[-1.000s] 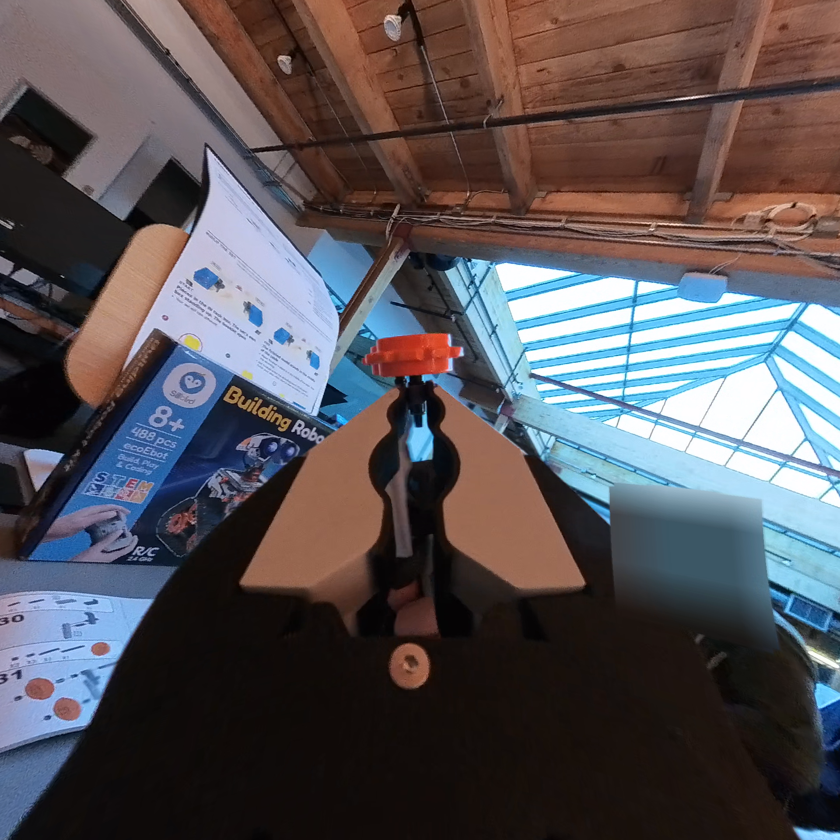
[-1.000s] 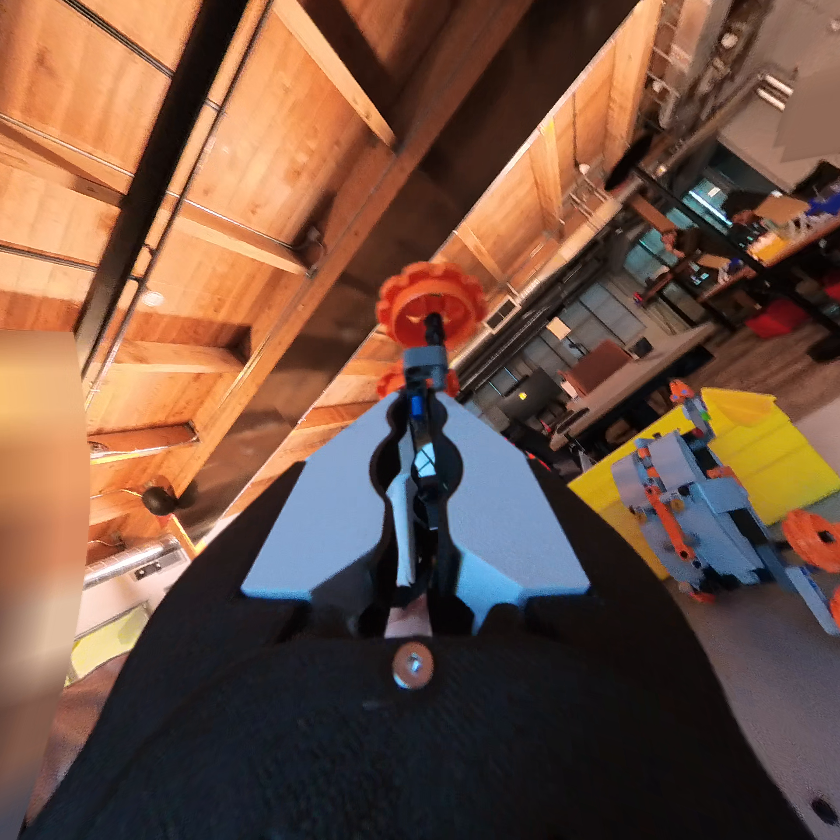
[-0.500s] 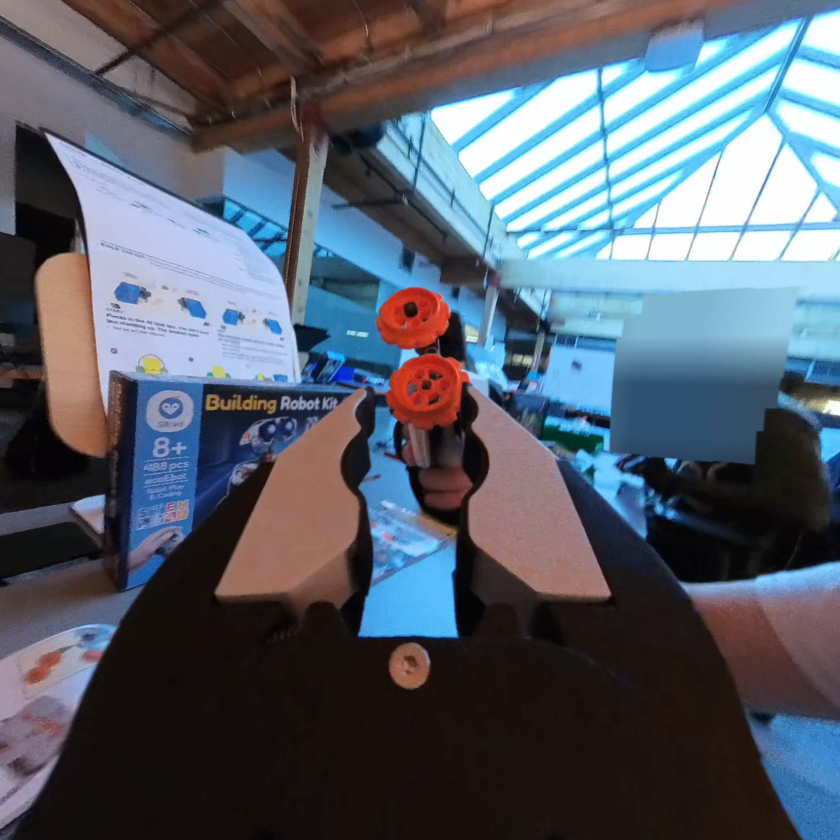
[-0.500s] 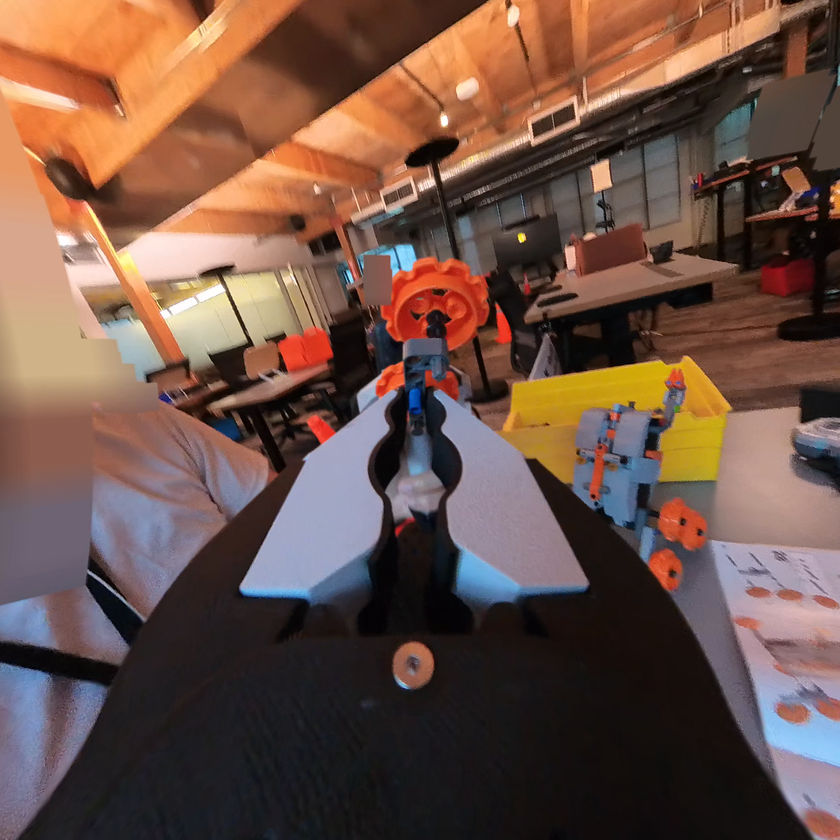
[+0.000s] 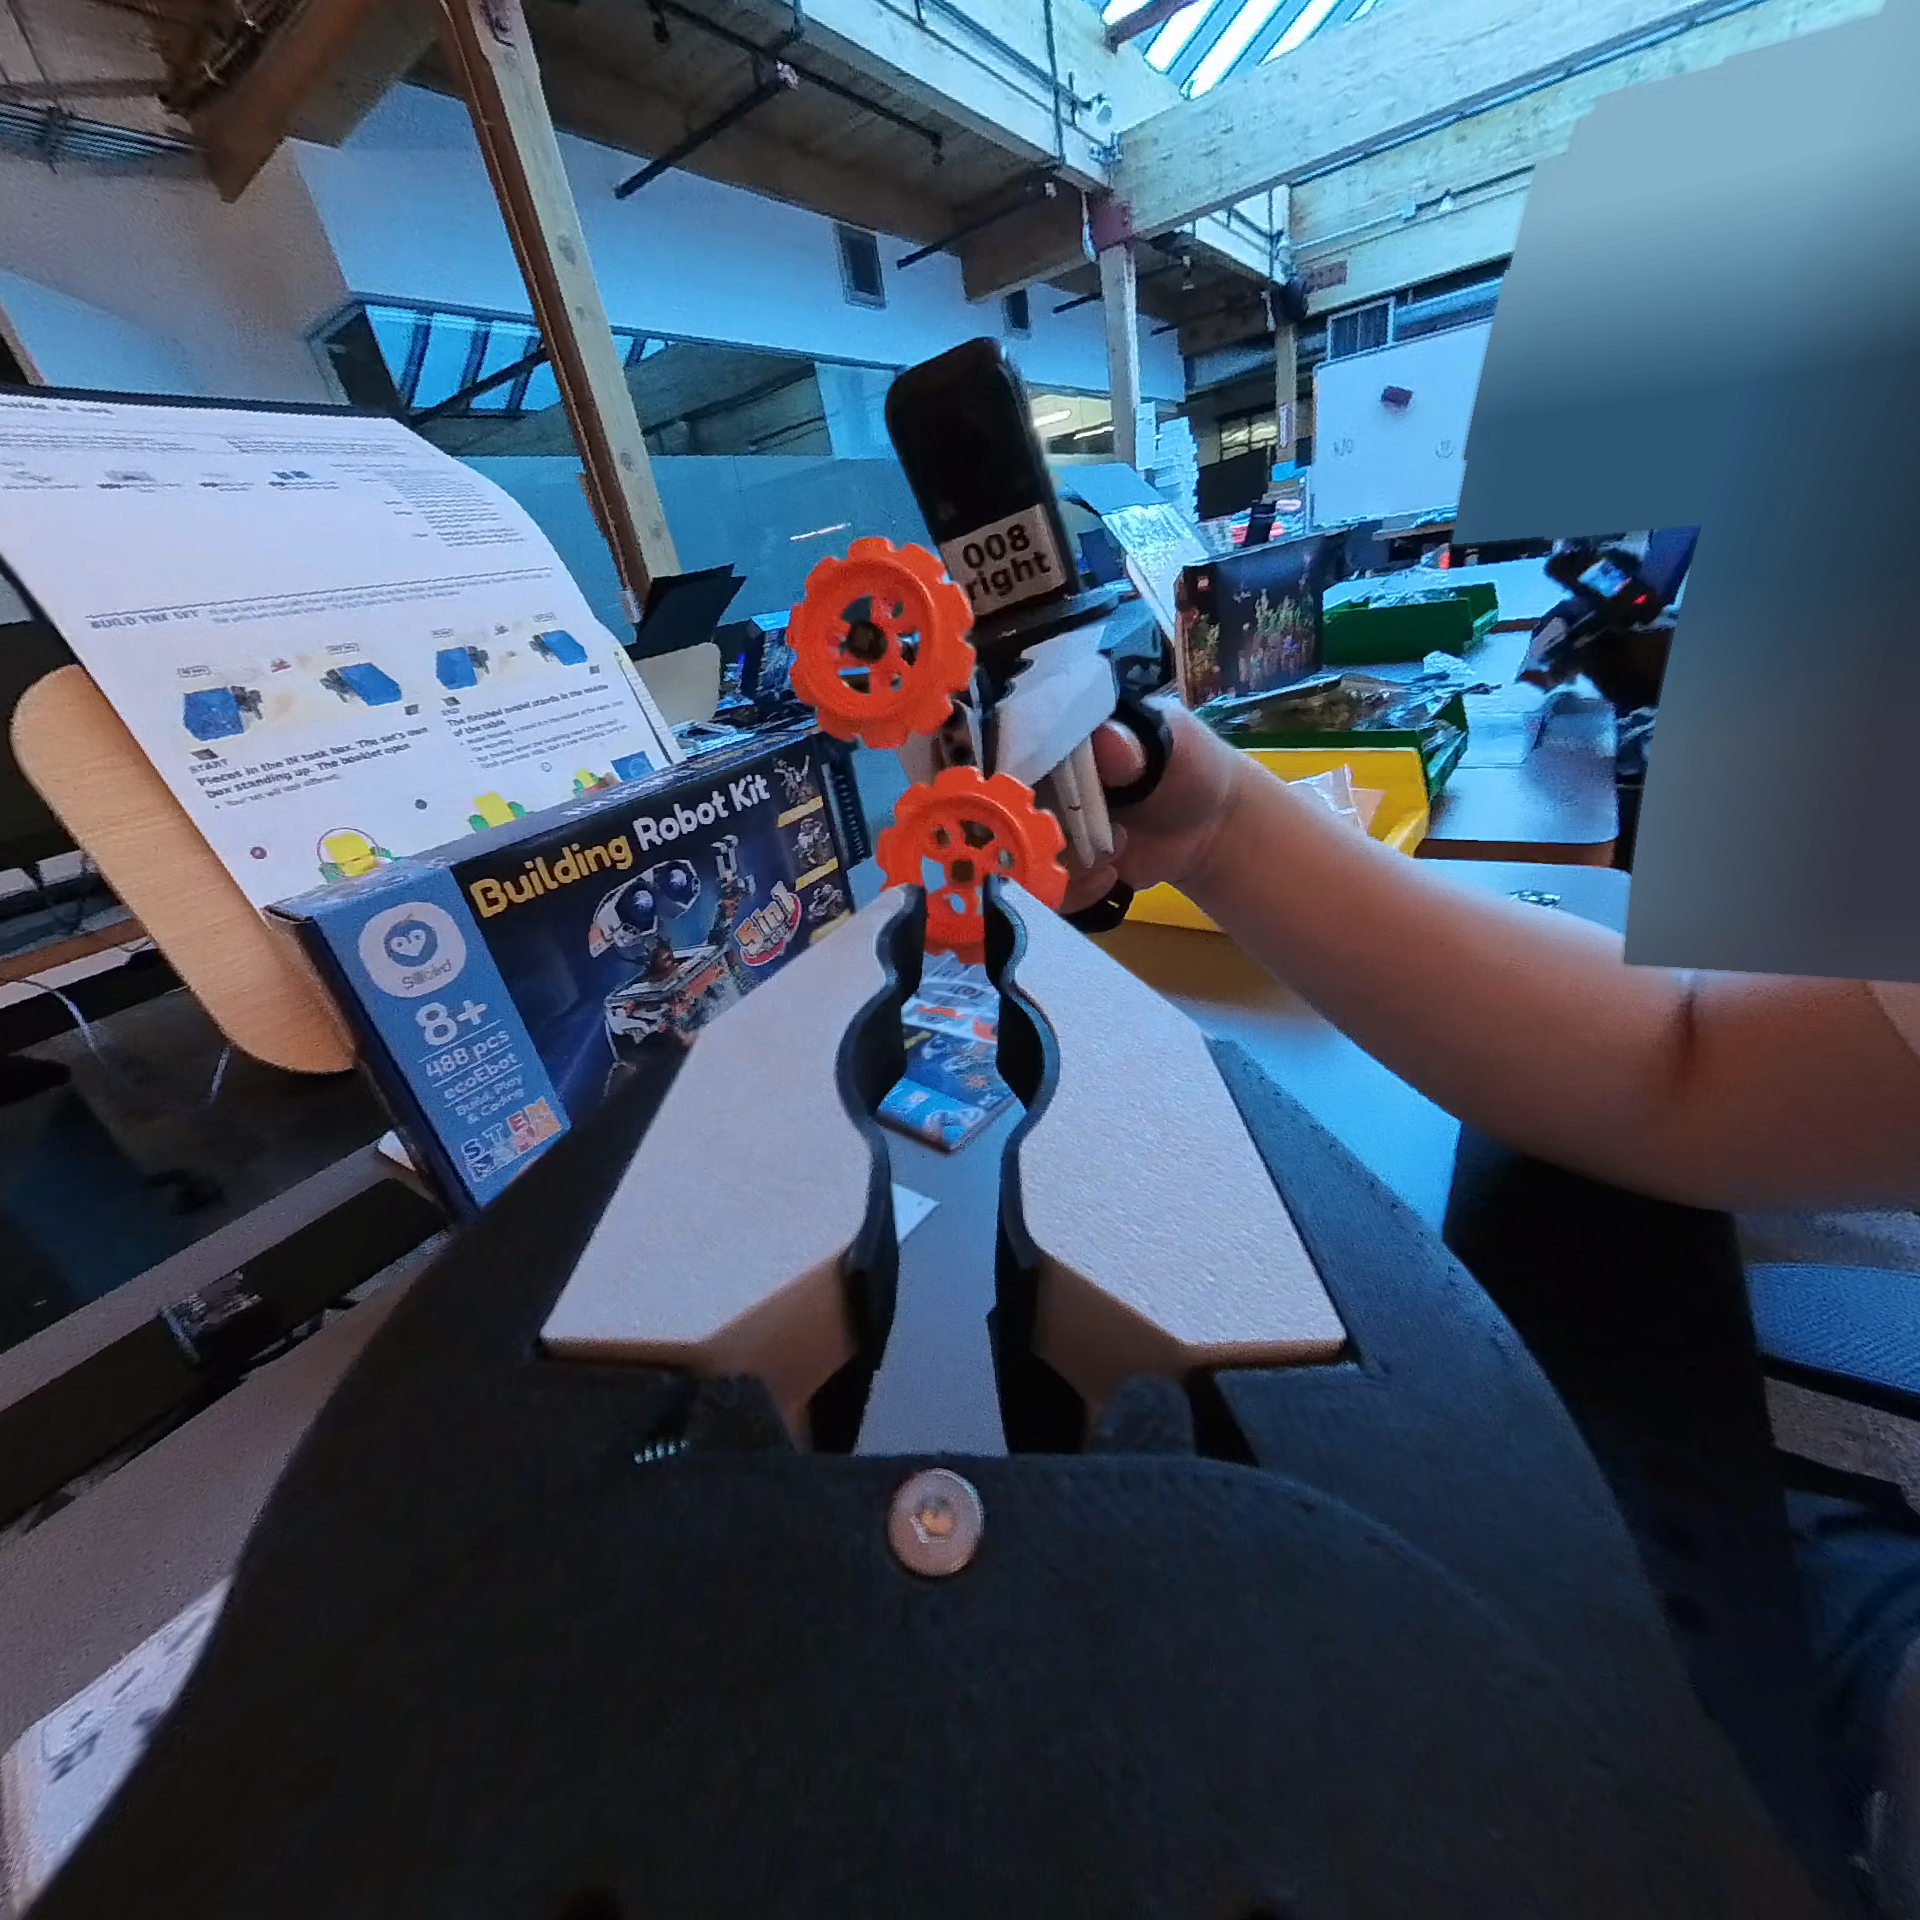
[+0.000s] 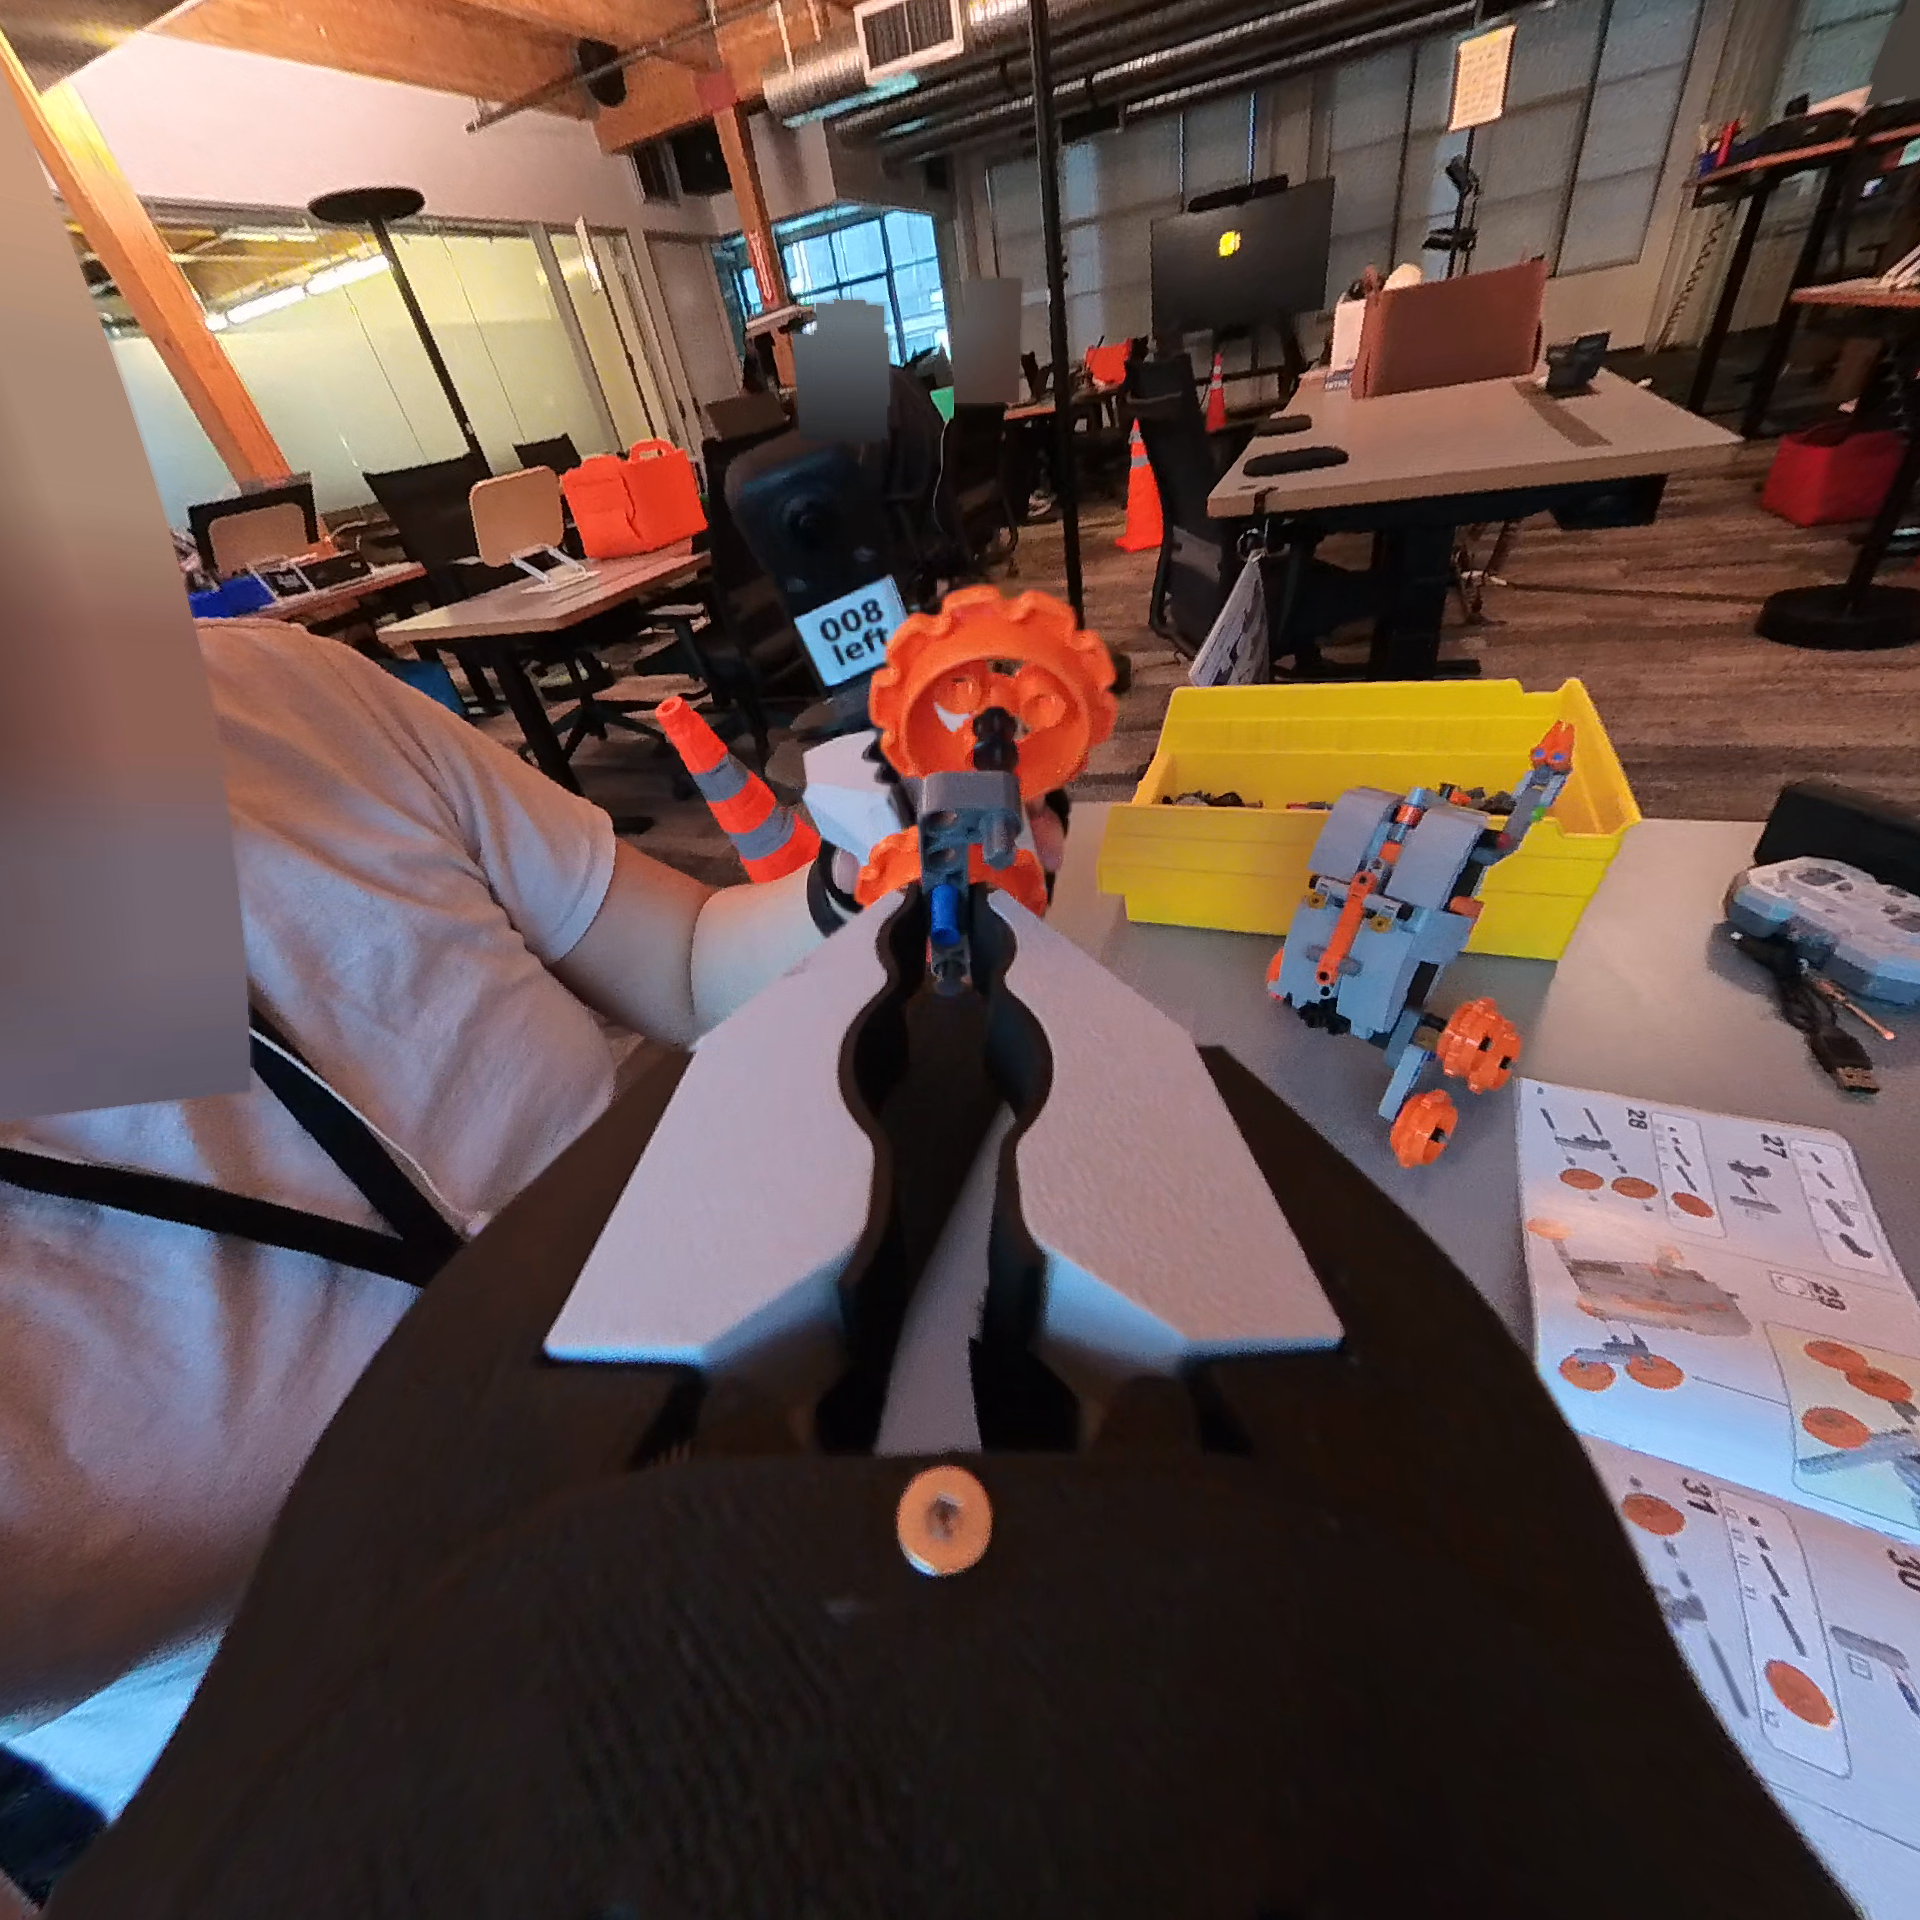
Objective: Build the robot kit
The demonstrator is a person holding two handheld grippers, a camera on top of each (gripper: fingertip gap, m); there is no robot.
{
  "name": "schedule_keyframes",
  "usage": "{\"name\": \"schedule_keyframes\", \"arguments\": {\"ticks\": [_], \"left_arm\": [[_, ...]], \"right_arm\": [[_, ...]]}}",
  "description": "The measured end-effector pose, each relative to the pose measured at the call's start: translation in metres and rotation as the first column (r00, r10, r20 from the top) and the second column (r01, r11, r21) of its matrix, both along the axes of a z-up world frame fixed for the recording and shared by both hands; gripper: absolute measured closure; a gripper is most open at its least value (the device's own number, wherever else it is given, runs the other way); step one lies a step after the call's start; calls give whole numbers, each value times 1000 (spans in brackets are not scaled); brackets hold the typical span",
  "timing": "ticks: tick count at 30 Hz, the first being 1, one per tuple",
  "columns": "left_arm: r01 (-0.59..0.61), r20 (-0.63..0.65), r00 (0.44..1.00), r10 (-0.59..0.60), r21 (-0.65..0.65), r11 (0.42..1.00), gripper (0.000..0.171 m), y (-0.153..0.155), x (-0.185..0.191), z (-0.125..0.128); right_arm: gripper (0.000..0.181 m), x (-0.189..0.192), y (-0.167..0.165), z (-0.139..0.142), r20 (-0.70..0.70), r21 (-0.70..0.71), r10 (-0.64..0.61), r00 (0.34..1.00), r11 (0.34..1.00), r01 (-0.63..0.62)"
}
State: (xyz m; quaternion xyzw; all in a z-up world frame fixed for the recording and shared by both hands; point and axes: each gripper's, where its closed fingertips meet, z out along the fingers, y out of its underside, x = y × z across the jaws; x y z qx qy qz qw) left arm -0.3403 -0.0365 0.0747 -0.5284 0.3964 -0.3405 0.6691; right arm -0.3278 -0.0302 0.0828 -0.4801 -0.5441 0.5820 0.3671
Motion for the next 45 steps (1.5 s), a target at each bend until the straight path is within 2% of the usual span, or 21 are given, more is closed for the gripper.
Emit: {"name": "schedule_keyframes", "arguments": {"ticks": [7,11,15,18,20,26,30,34,37,39,42,45], "left_arm": [[31,-80,996,-33,-31,999,171,2,7,-20],[41,-66,997,-46,-76,996,171,6,7,-30],[120,49,992,-113,-184,976,171,5,5,-34],[247,219,958,-186,-296,923,158,2,-1,-31],[309,298,931,-210,-338,889,155,2,-4,-30],[231,234,960,-154,-351,908,157,9,-3,-44],[226,194,968,-160,-392,892,158,8,1,-55],[262,261,952,-163,-410,874,157,8,-1,-57],[327,364,918,-161,-458,827,156,10,-3,-60],[357,383,907,-176,-475,804,156,8,0,-64],[355,380,908,-177,-471,808,156,6,3,-67],[325,410,903,-129,-453,830,159,13,-2,-62]], "right_arm": [[175,-7,-2,-18,102,37,-4,995,999,0],[175,-11,-5,-22,133,13,5,991,1000,-6],[175,-13,-4,-24,162,16,-20,987,1000,18],[175,-15,-3,-25,173,18,-41,984,999,38],[175,-16,-4,-25,170,1,-29,985,1000,29],[175,-23,1,-33,188,-54,-28,982,998,39],[175,-27,3,-39,201,-81,-21,979,996,38],[175,-30,3,-42,202,-103,-13,979,994,34],[175,-33,6,-44,211,-110,-29,977,992,54],[175,-35,8,-47,218,-111,-36,975,992,62],[175,-38,9,-48,208,-136,-32,978,989,62],[175,-42,14,-46,182,-163,-54,982,983,84]]}}
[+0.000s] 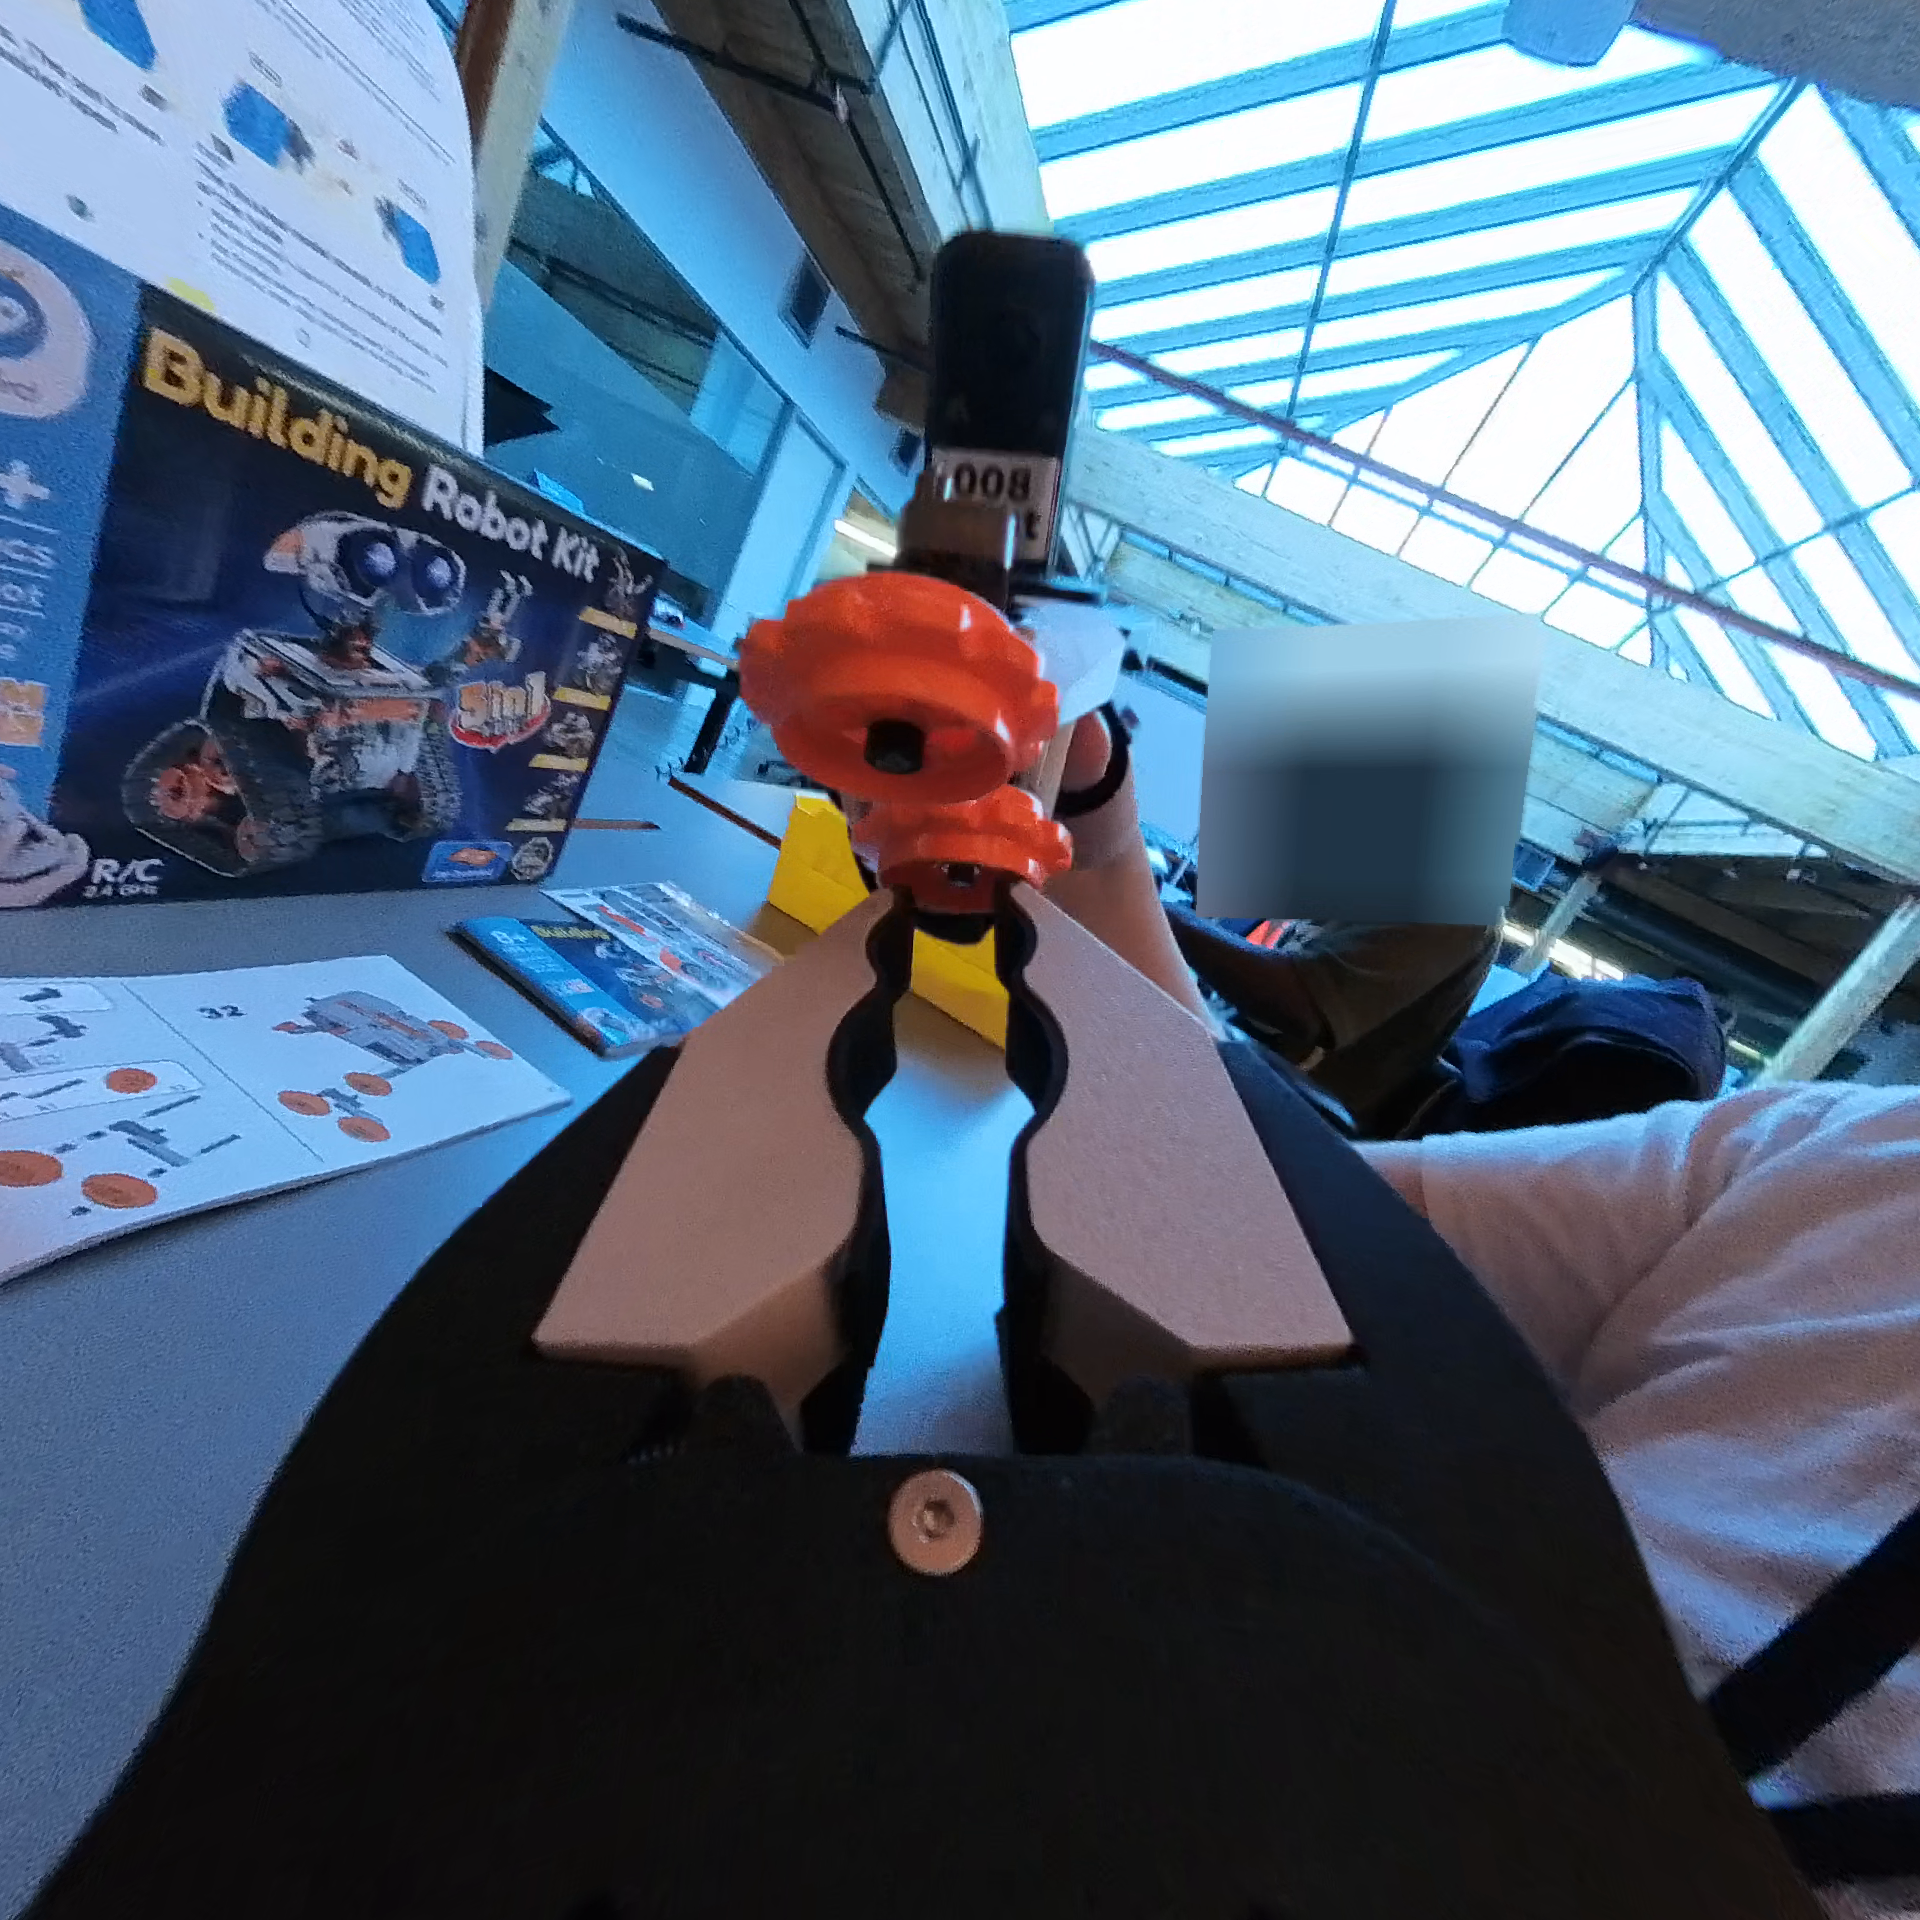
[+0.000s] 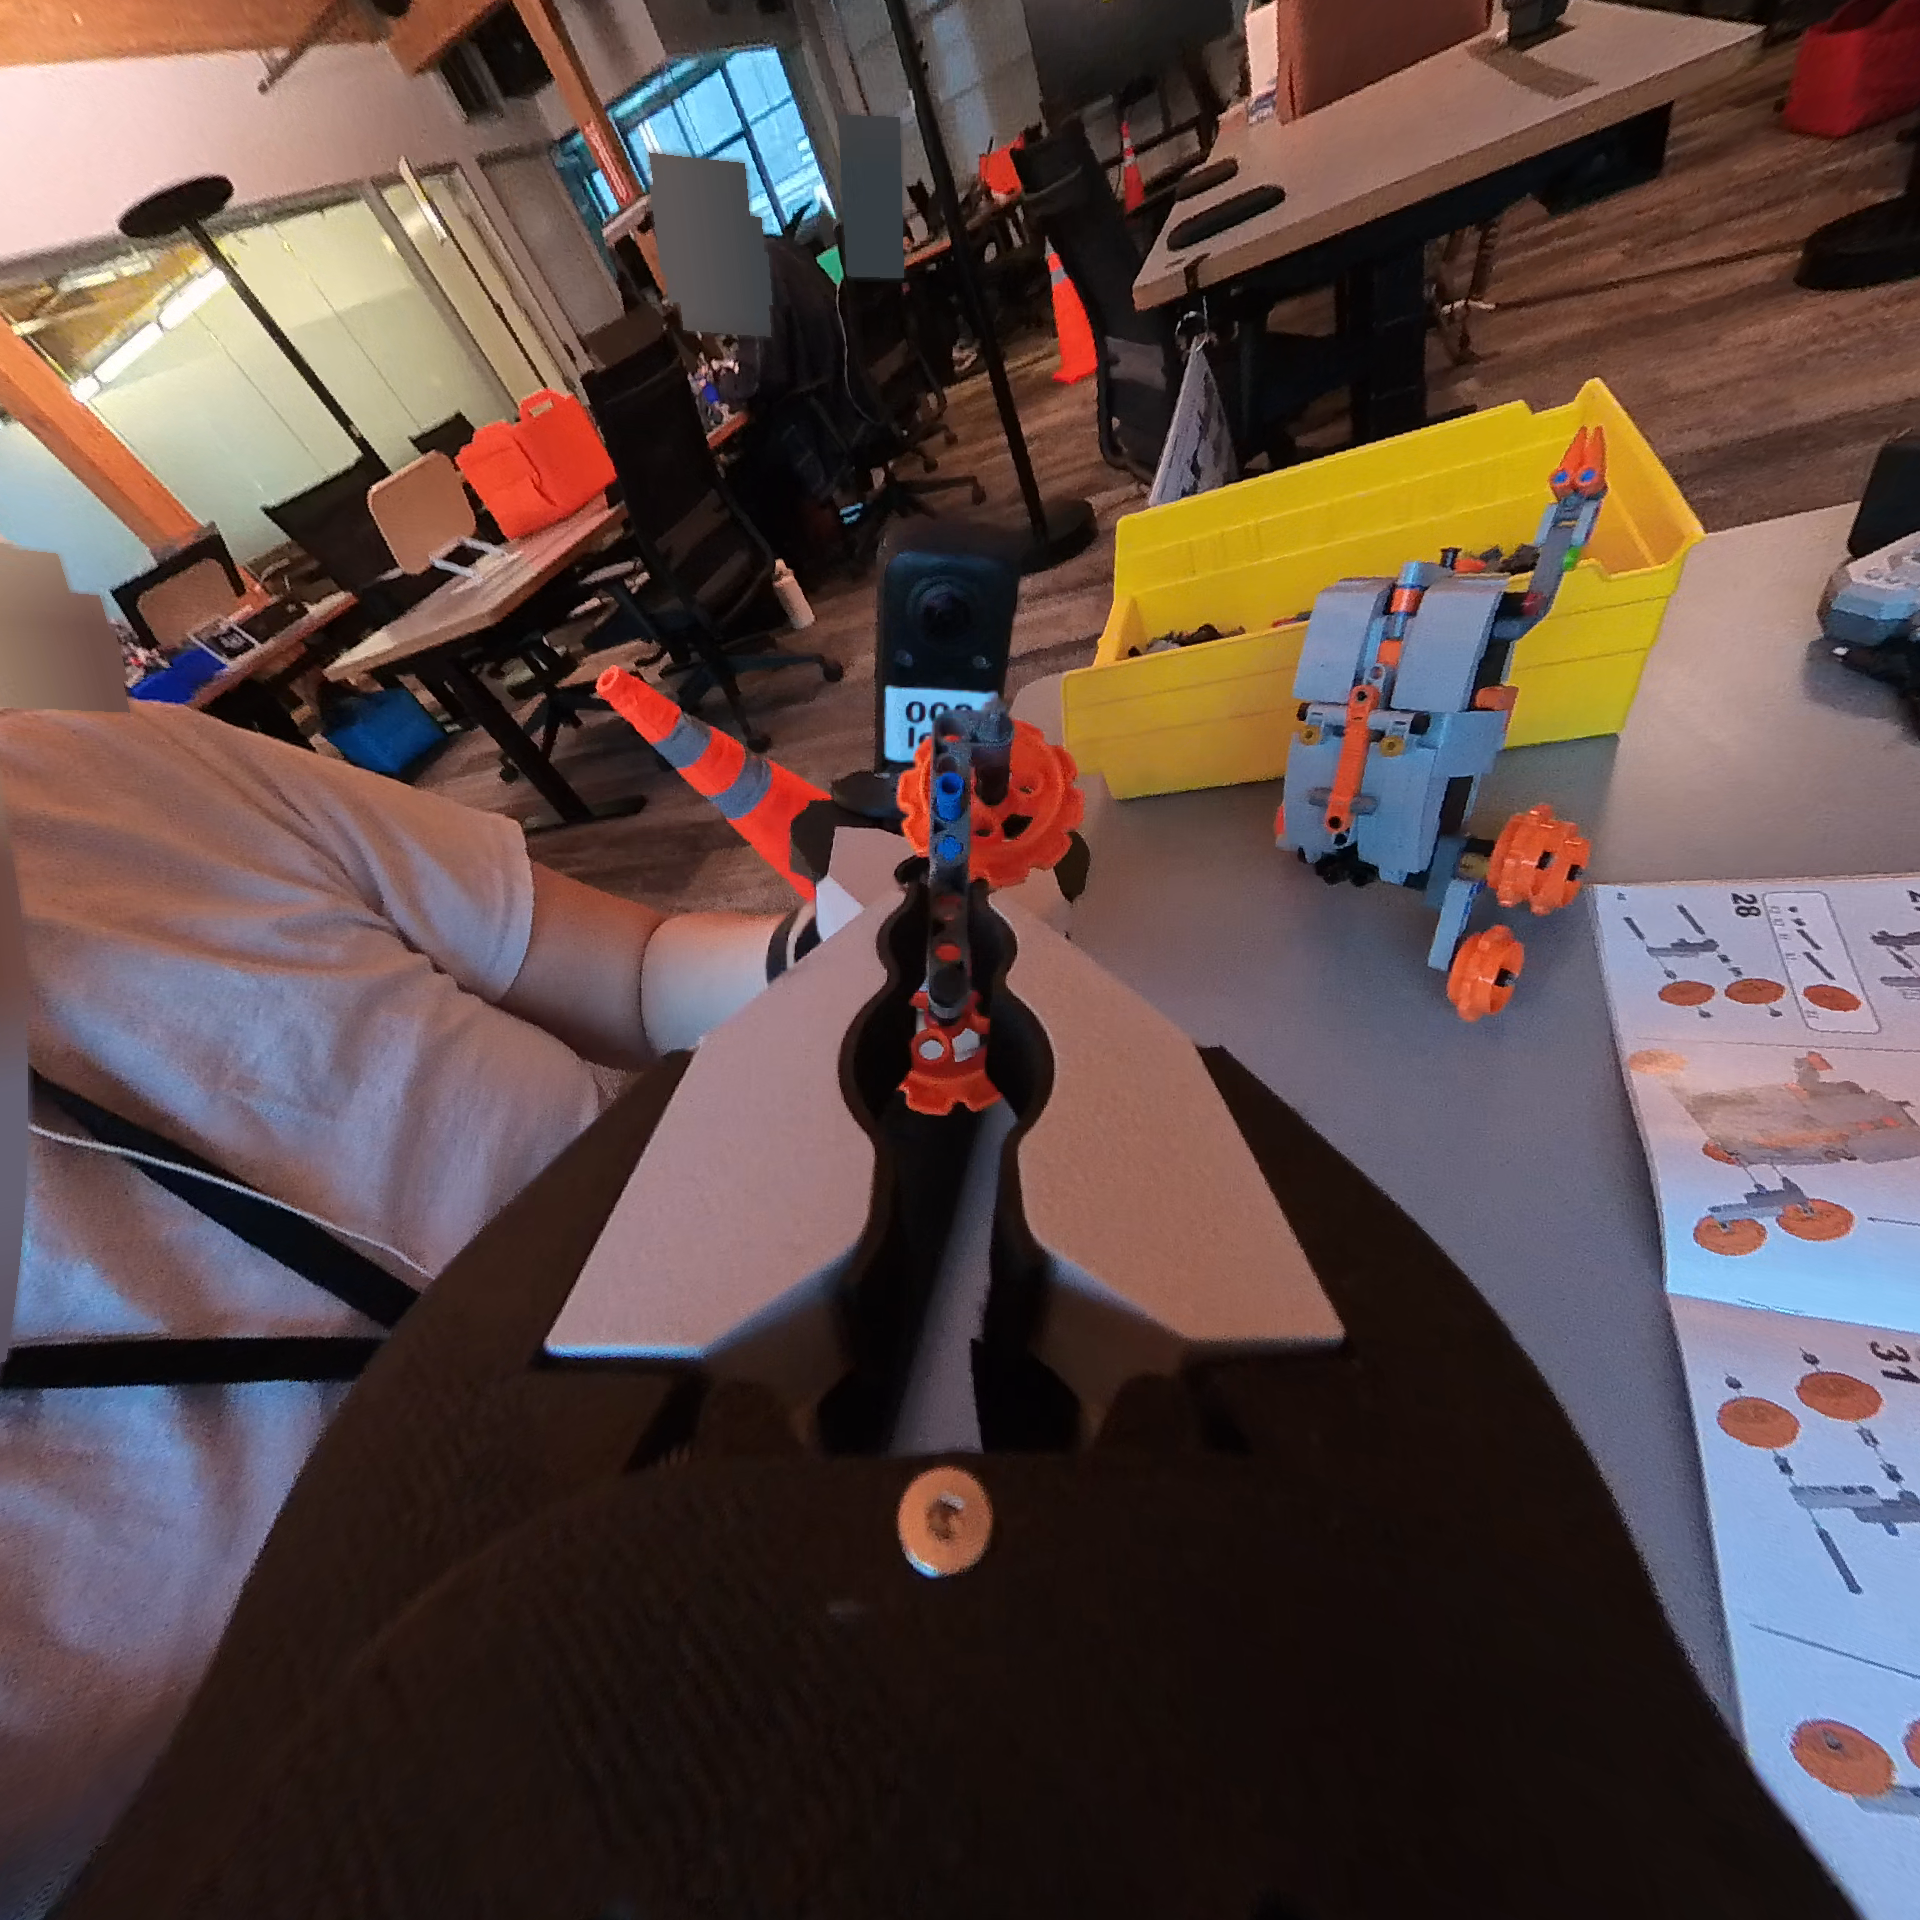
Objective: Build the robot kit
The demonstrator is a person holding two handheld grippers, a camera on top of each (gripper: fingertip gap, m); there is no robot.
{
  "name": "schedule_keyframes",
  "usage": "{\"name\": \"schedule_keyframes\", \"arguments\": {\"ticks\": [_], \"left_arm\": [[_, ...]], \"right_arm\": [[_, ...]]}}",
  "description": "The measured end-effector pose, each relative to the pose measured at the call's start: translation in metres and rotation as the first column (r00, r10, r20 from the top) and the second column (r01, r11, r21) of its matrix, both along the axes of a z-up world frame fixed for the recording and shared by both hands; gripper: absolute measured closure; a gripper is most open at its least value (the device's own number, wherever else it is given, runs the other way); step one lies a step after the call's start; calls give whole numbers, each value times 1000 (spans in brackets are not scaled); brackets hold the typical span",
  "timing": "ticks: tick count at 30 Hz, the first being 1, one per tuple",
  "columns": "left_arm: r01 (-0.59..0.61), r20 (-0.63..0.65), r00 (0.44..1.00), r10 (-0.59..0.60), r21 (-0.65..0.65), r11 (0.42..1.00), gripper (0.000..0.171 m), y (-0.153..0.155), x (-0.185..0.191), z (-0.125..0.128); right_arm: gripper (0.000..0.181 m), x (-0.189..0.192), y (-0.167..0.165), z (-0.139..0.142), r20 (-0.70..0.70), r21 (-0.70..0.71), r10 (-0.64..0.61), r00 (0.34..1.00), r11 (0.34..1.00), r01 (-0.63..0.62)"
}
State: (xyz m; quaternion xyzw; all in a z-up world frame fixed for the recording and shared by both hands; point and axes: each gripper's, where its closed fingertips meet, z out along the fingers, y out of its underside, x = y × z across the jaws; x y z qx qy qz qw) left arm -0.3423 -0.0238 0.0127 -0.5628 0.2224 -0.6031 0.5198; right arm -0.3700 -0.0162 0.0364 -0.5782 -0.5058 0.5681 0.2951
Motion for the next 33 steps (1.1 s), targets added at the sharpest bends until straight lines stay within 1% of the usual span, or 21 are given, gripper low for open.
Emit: {"name": "schedule_keyframes", "arguments": {"ticks": [2,5,8,10,15,18,20,22,25,26,28,33], "left_arm": [[-5,27,1000,5,4,1000,166,1,-3,4],[-26,14,1000,26,18,999,168,5,-4,1],[1,12,1000,-1,21,1000,170,4,-4,-1],[19,8,1000,-19,20,1000,171,3,-4,-1],[28,-78,997,-27,22,999,171,5,-6,-12],[37,-155,987,-32,30,999,171,6,-7,-20],[60,-188,981,-53,36,998,171,3,-8,-23],[48,-215,976,-38,44,998,171,6,-11,-25],[73,-254,965,-62,33,997,171,6,-10,-34],[74,-265,962,-64,27,997,171,7,-10,-38],[58,-269,962,-48,31,998,171,11,-10,-43],[23,-255,967,-8,58,998,170,16,-13,-46]], "right_arm": [[175,-2,2,1,-24,-28,-3,1000,1000,2],[175,-4,6,-2,-32,-50,-13,999,999,11],[174,-6,7,-6,-29,-52,-12,1000,999,10],[172,-6,7,-12,-1,-39,-4,1000,999,4],[174,-3,7,-19,31,-33,21,999,999,-20],[170,2,8,-29,82,-43,30,996,999,-26],[170,5,8,-34,99,-54,48,994,998,-42],[171,9,6,-41,135,-64,75,988,996,-67],[174,13,5,-55,195,-41,91,977,996,-85],[175,12,6,-58,196,-25,84,977,996,-80],[175,11,9,-59,187,-44,70,980,997,-63],[175,8,12,-63,135,-15,23,991,1000,-21]]}}
